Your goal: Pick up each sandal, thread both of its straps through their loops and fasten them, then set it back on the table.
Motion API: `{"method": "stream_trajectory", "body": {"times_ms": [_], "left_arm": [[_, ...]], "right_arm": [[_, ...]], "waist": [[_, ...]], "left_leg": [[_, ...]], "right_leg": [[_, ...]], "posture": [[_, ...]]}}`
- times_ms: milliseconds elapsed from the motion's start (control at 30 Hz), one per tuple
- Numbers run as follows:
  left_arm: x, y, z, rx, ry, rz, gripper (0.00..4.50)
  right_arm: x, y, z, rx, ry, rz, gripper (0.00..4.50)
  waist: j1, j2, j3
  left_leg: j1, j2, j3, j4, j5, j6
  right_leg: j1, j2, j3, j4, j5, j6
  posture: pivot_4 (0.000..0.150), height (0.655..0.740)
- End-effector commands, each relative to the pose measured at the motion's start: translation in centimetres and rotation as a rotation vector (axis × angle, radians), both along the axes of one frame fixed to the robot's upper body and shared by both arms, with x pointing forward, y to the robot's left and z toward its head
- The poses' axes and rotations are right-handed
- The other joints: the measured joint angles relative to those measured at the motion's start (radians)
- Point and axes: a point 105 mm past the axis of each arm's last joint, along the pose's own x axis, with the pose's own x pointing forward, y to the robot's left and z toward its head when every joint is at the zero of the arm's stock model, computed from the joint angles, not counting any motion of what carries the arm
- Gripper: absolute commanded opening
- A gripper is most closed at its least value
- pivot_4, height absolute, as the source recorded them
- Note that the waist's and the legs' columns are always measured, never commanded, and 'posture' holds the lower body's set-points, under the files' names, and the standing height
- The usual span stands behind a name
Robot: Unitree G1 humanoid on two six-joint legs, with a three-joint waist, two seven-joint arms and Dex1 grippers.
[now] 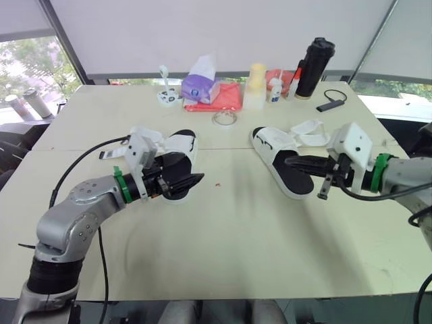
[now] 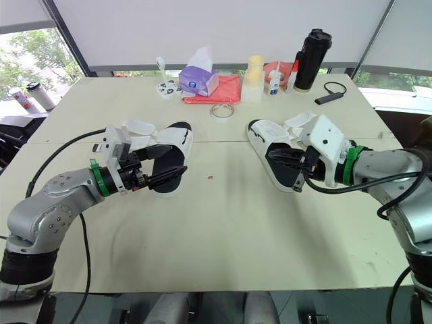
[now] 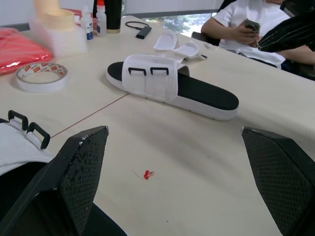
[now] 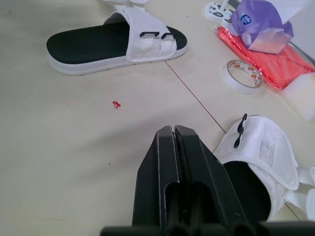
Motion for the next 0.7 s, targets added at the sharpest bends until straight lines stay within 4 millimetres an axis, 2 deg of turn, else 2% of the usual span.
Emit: {"method": "stream_trajectory", "body": {"times_ms": [33,267,700], "left_arm": [[-0.19,0.01,1.37,-0.027,-0.056,0.008,4.48],[-0.4,-0.2,1.87,-0.083,-0.04,0.001,4.48],[-0.4,-0.01,1.37,-0.038,-0.04,0.01,4.48]], "right_arm": [[0.0,0.42,0.91,-0.003,-0.044,0.021,0.0],[0.03,0.45,0.8,-0.004,-0.04,0.019,0.0],[0.19,0.8,0.74,0.002,-0.049,0.017,0.0]], "waist": [[0.0,0.0,0.0],[0.0,0.0,0.0],[0.0,0.0,0.0]], "left_leg": [[0.0,0.0,0.0,0.0,0.0,0.0],[0.0,0.0,0.0,0.0,0.0,0.0],[0.0,0.0,0.0,0.0,0.0,0.0]], "right_leg": [[0.0,0.0,0.0,0.0,0.0,0.0],[0.0,0.0,0.0,0.0,0.0,0.0],[0.0,0.0,0.0,0.0,0.0,0.0]], "posture": [[0.15,0.7296],[0.15,0.7296],[0.15,0.7296]]}}
